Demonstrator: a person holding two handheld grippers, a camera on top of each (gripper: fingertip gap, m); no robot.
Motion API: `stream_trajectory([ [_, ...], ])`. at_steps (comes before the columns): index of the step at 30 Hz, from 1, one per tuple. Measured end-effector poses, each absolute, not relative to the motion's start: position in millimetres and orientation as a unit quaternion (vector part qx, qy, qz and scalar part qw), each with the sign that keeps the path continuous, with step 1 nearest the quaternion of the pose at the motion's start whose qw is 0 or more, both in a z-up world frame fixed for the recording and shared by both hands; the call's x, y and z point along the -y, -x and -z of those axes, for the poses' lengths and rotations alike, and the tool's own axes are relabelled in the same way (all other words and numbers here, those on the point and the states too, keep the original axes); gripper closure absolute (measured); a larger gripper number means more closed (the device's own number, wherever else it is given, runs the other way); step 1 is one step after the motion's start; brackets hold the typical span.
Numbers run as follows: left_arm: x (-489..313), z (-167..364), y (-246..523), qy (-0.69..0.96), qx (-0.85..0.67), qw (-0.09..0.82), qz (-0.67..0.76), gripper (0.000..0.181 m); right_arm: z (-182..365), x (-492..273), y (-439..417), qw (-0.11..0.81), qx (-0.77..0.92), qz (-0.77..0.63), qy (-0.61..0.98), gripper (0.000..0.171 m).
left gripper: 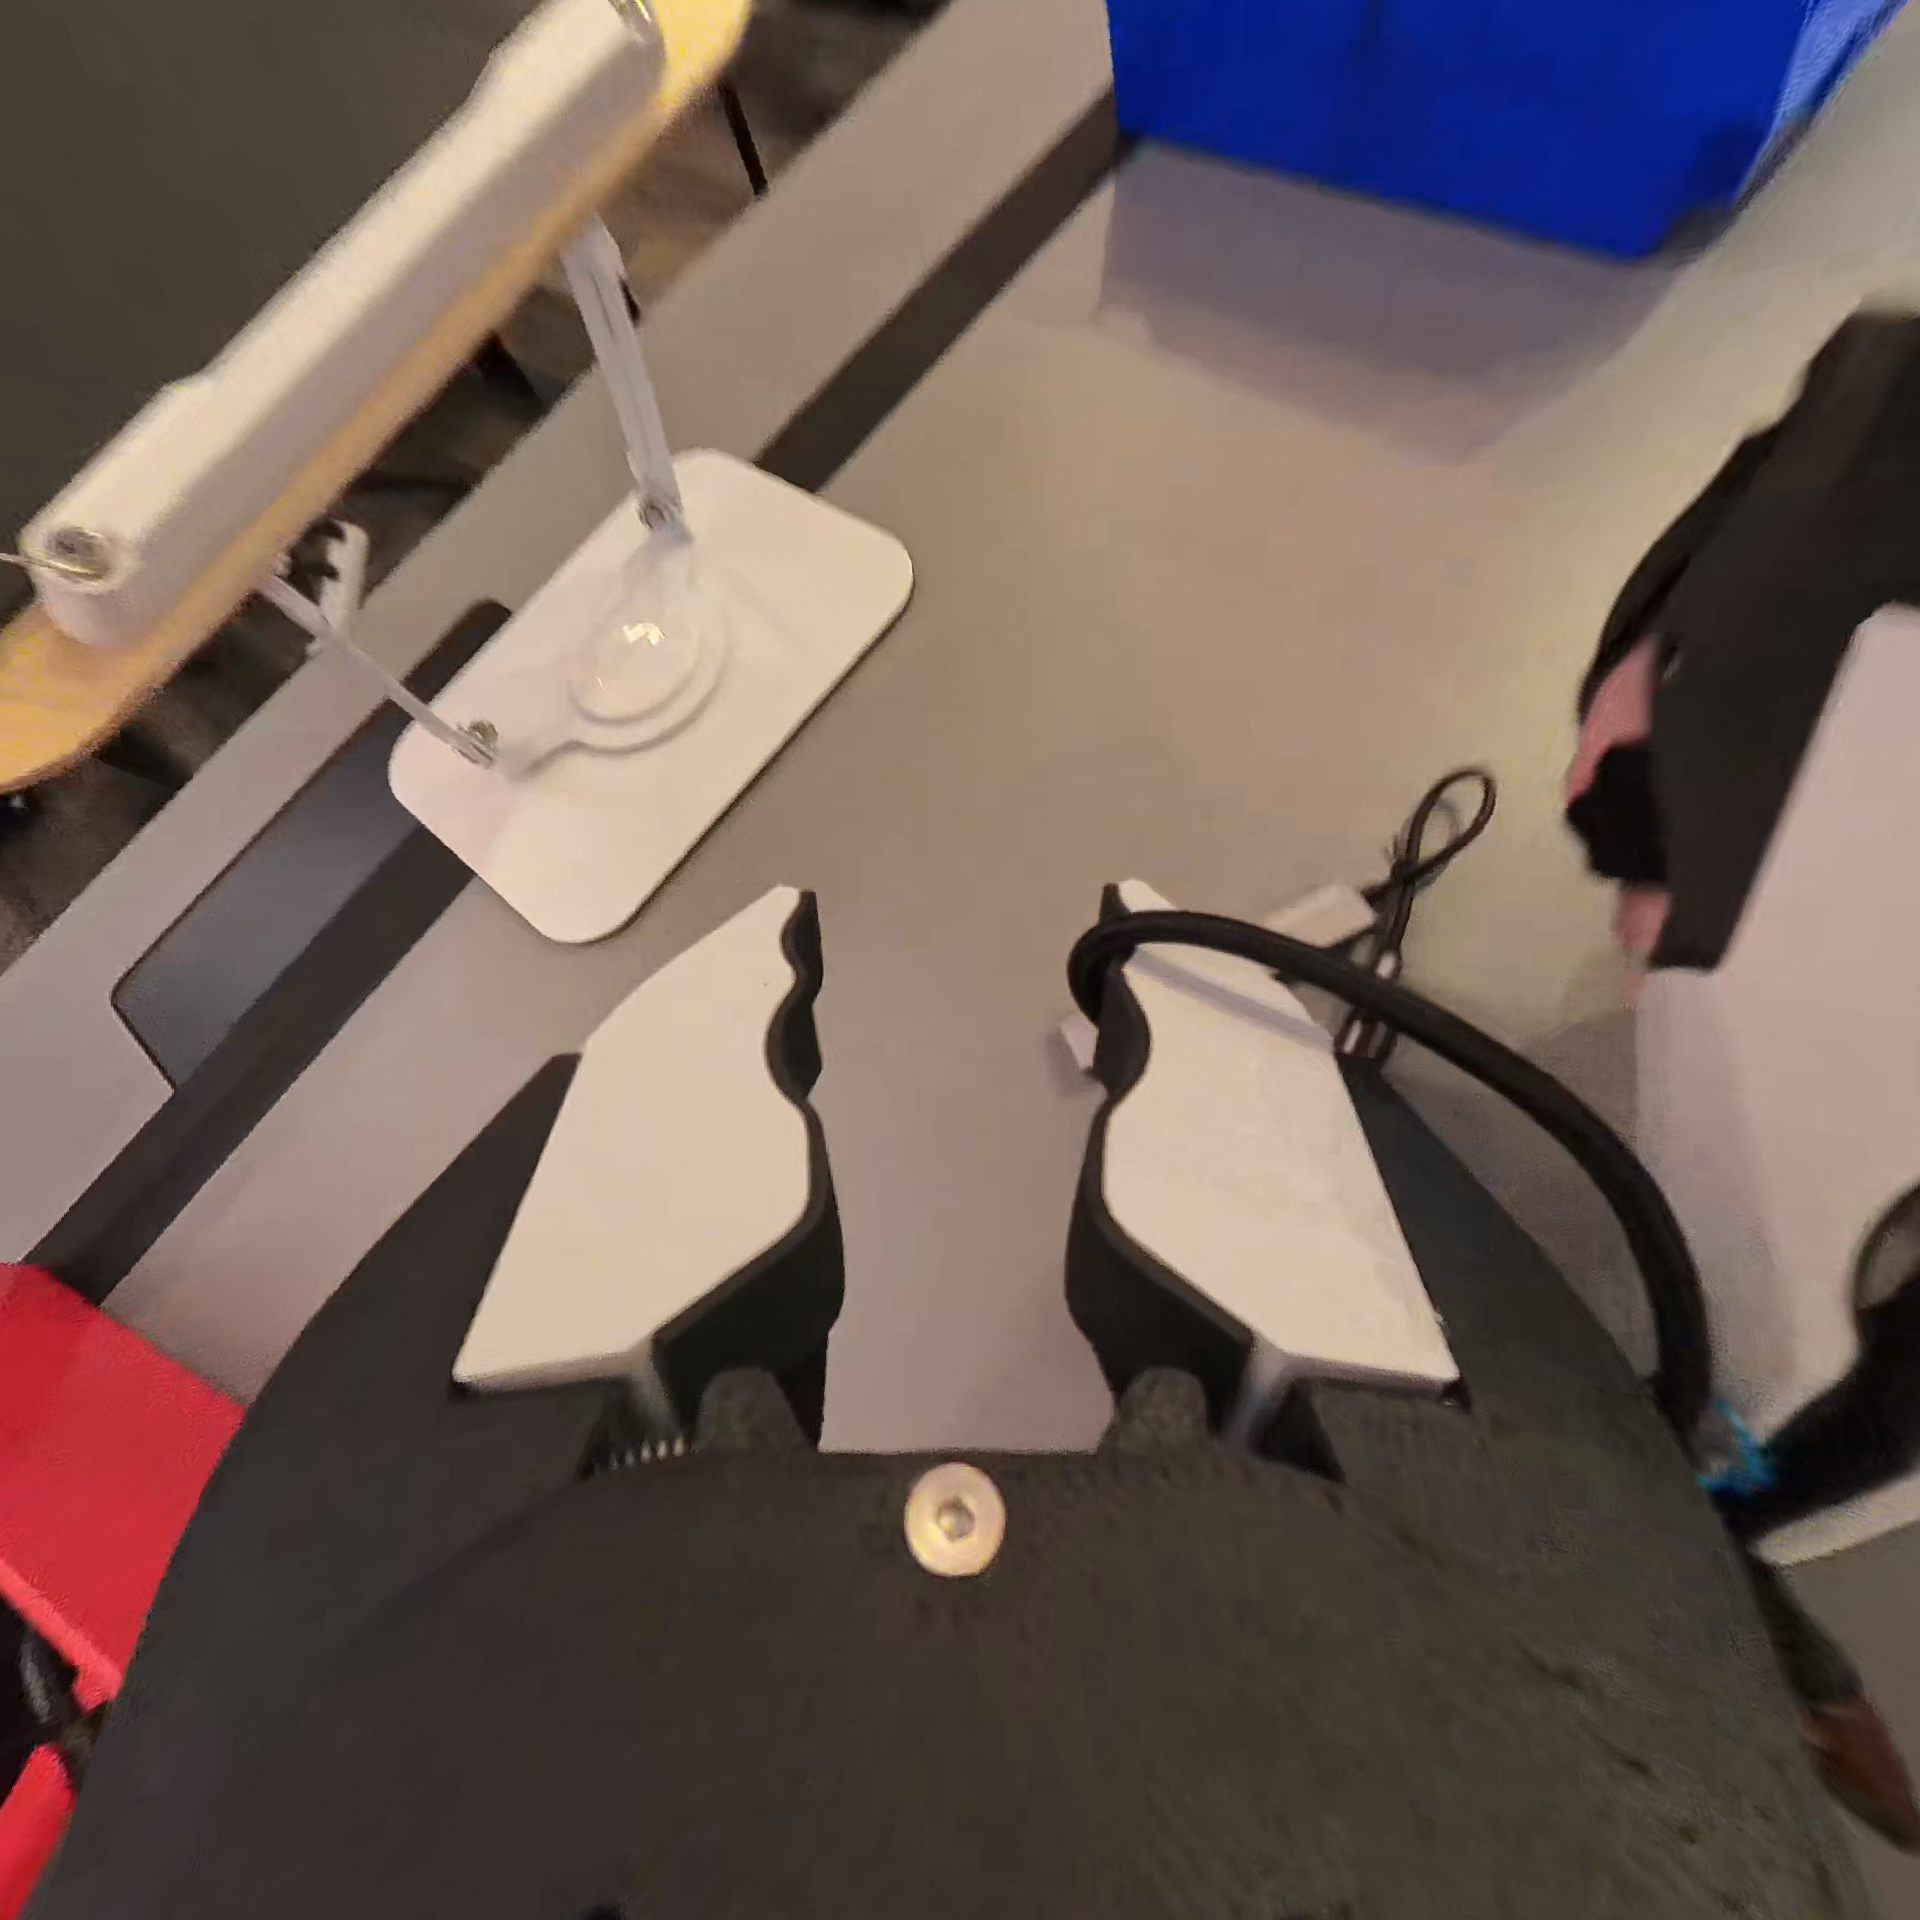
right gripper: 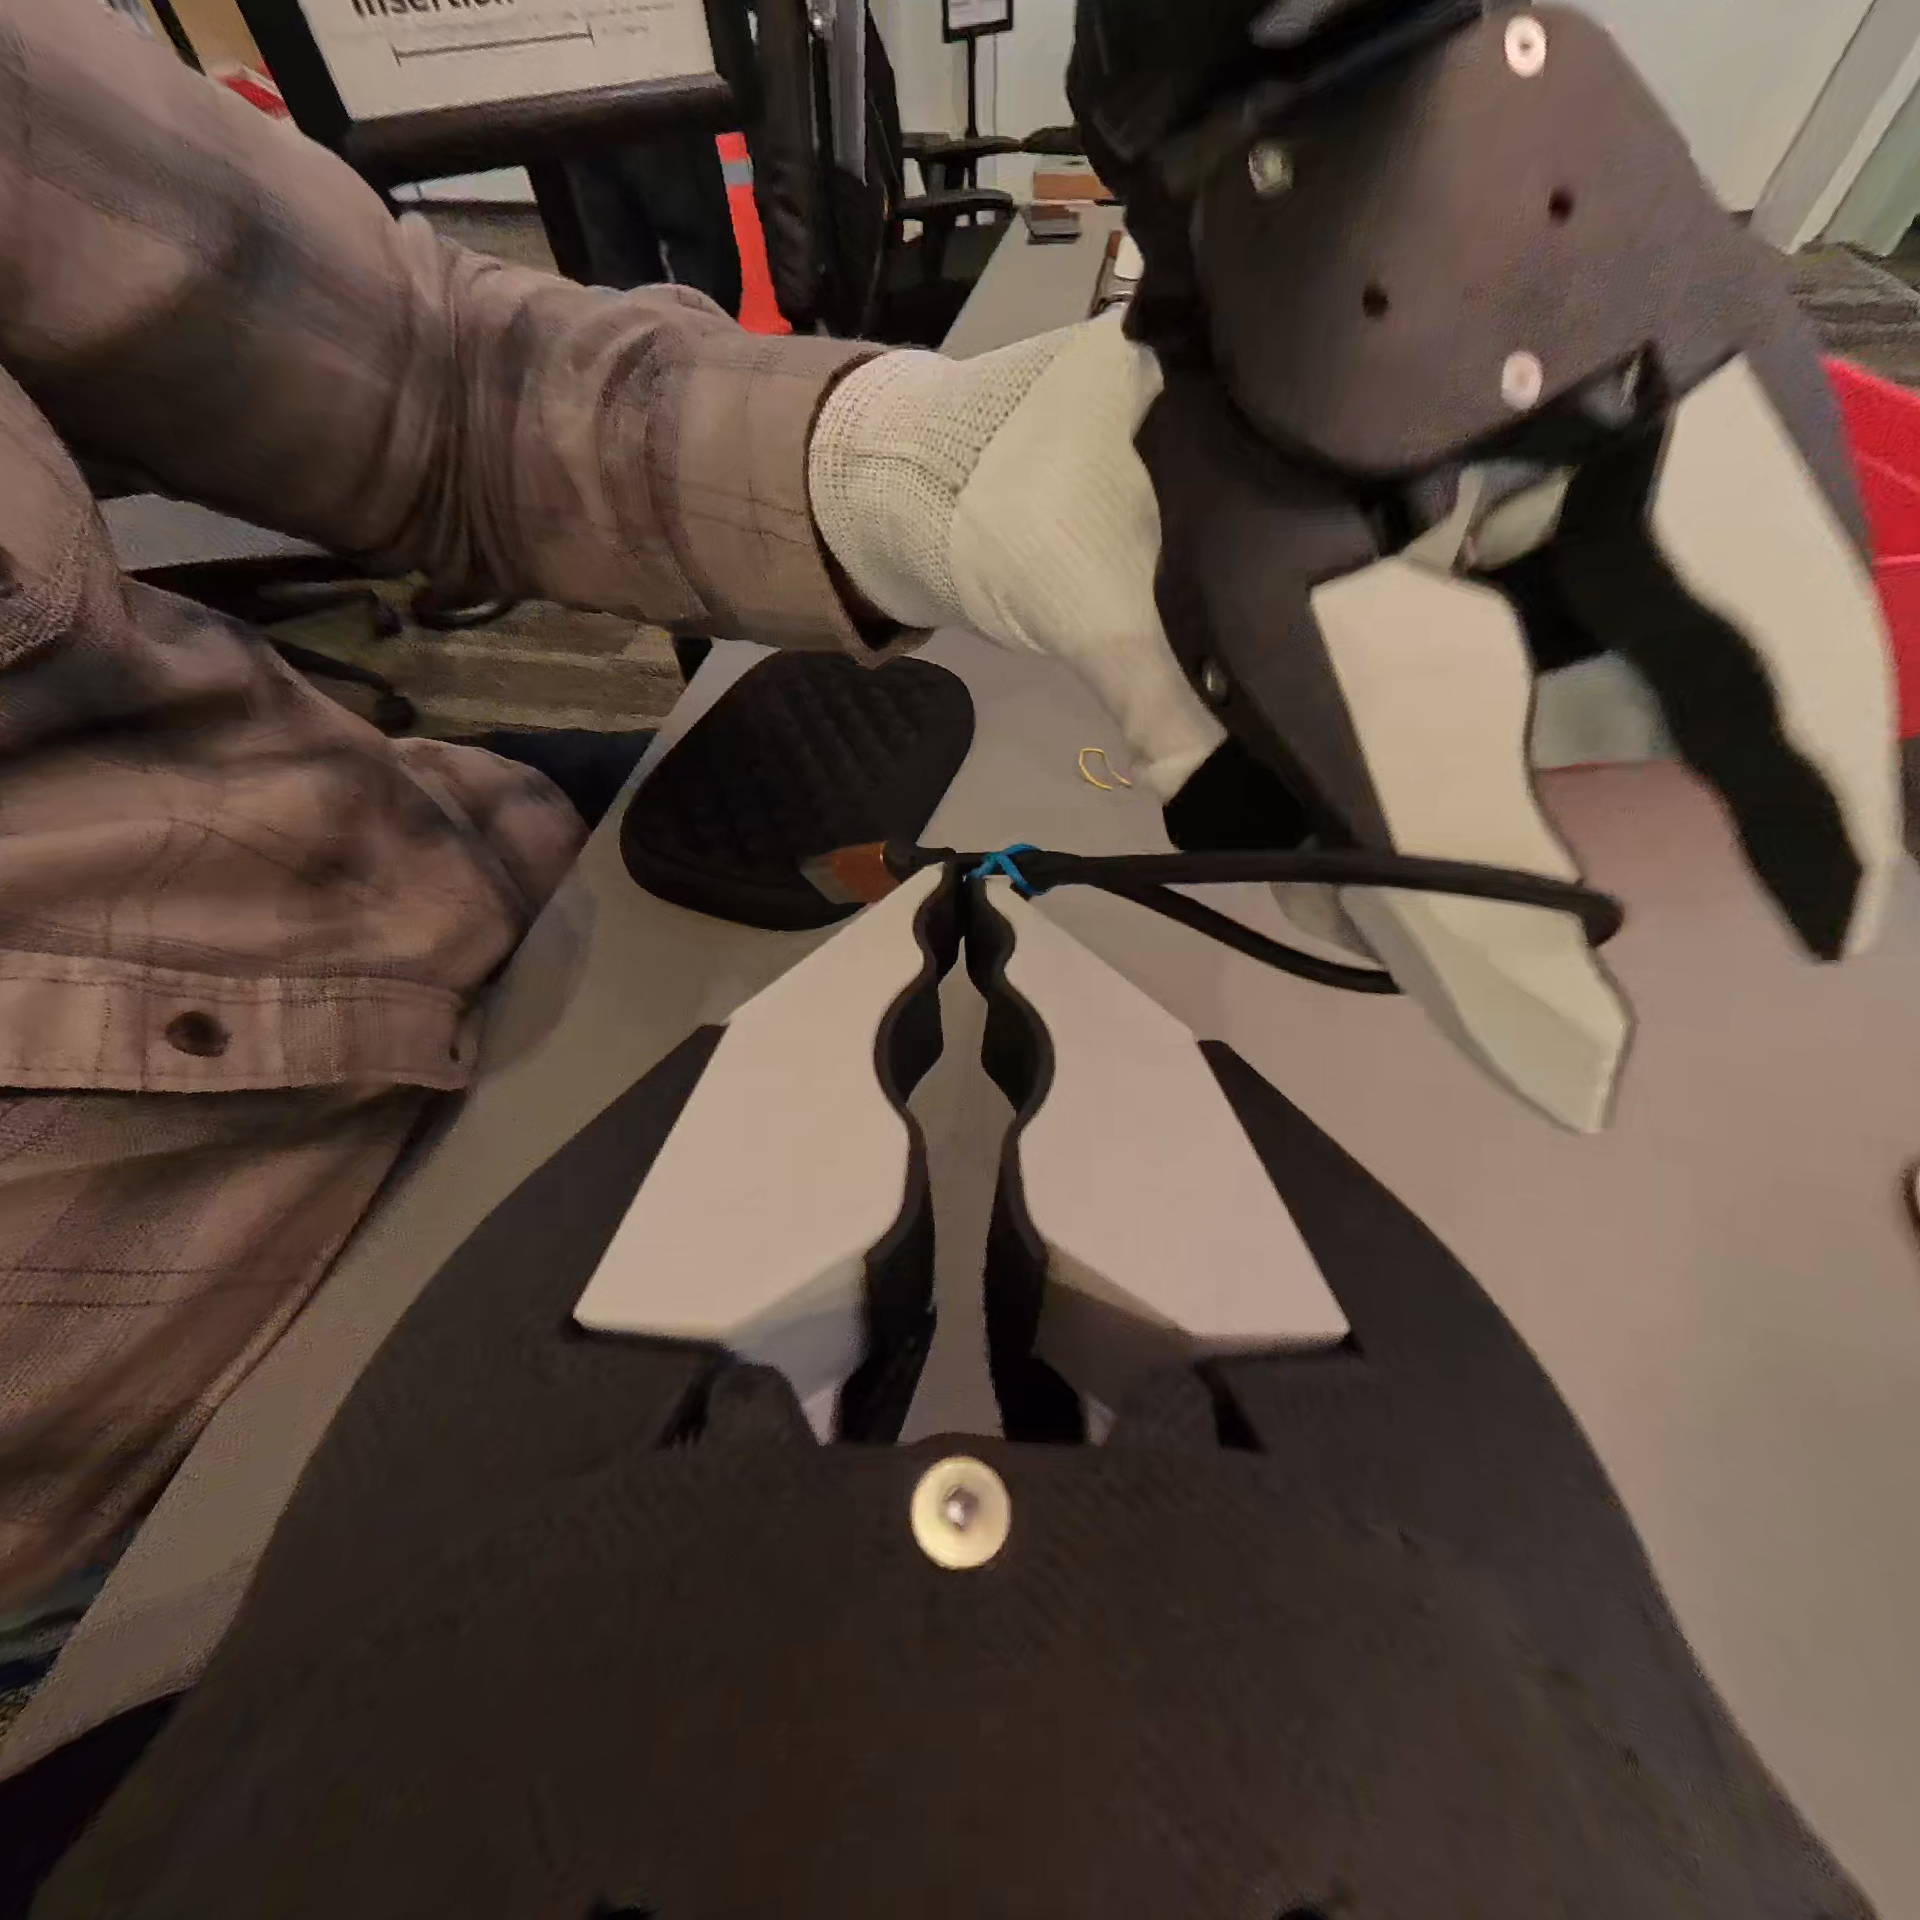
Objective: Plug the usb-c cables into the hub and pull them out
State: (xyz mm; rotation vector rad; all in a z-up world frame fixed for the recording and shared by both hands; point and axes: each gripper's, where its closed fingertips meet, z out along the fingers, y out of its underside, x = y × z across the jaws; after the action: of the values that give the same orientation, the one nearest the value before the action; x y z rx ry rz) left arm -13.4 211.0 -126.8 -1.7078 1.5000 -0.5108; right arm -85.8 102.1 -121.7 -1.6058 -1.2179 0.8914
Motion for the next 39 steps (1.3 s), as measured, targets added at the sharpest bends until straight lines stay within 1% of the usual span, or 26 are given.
stream_trajectory([
  [3,-213.0,143.3,17.3,0.669,-0.627,0.365,0.161,0.141,113.4,-103.9,78.5,0.471,0.491,-0.347,0.646,0.171],
  [5,-209.7,156.8,21.3,0.665,-0.654,0.333,0.140,0.142,108.7,-104.1,72.9,0.478,0.489,-0.344,0.643,0.171],
  [10,-193.2,178.9,29.7,0.628,-0.718,0.283,0.100,0.159,104.9,-106.1,62.7,0.488,0.494,-0.325,0.642,0.171],
  [12,-175.5,186.9,30.9,0.590,-0.757,0.260,0.105,0.169,102.9,-103.7,62.2,0.485,0.498,-0.334,0.637,0.171],
  [14,-161.5,192.4,33.3,0.586,-0.767,0.224,0.135,0.168,102.1,-100.4,62.7,0.480,0.498,-0.351,0.631,0.171],
  [17,-148.0,180.2,29.9,0.574,-0.752,0.229,0.232,0.164,87.4,-97.2,57.9,0.496,0.467,-0.409,0.607,0.171],
  [19,-145.7,172.6,29.7,0.566,-0.742,0.245,0.264,0.161,81.6,-93.2,54.1,0.492,0.456,-0.447,0.591,0.171],
  [23,-150.7,148.1,28.2,0.567,-0.693,0.286,0.341,0.162,78.8,-92.8,49.5,0.491,0.441,-0.480,0.578,0.171],
  [26,-160.4,126.4,30.8,0.564,-0.651,0.319,0.396,0.154,76.0,-90.8,49.1,0.492,0.439,-0.492,0.568,0.171],
  [29,-160.6,119.8,36.8,0.550,-0.652,0.327,0.408,0.144,73.4,-91.3,48.7,0.493,0.432,-0.502,0.564,0.171],
  [30,-157.7,114.8,39.1,0.539,-0.654,0.330,0.415,0.133,76.3,-93.5,48.6,0.491,0.430,-0.499,0.570,0.171],
  [31,-156.6,107.4,41.6,0.527,-0.658,0.346,0.412,0.129,79.3,-94.2,48.8,0.487,0.431,-0.499,0.573,0.171],
  [33,-155.8,93.1,49.0,0.494,-0.682,0.388,0.375,0.119,79.7,-93.1,47.8,0.479,0.424,-0.520,0.566,0.171],
  [34,-156.0,90.7,52.6,0.480,-0.703,0.401,0.339,0.118,79.3,-90.7,47.5,0.471,0.423,-0.534,0.560,0.171],
  [36,-148.0,88.5,53.2,0.433,-0.749,0.424,0.268,0.104,80.1,-86.2,48.0,0.455,0.428,-0.553,0.551,0.171],
  [37,-143.4,88.6,50.5,0.410,-0.771,0.432,0.228,0.101,82.3,-85.4,49.1,0.447,0.432,-0.554,0.553,0.171],
  [39,-131.2,94.8,43.7,0.356,-0.818,0.428,0.145,0.088,86.5,-79.8,52.8,0.426,0.445,-0.562,0.552,0.171],
])
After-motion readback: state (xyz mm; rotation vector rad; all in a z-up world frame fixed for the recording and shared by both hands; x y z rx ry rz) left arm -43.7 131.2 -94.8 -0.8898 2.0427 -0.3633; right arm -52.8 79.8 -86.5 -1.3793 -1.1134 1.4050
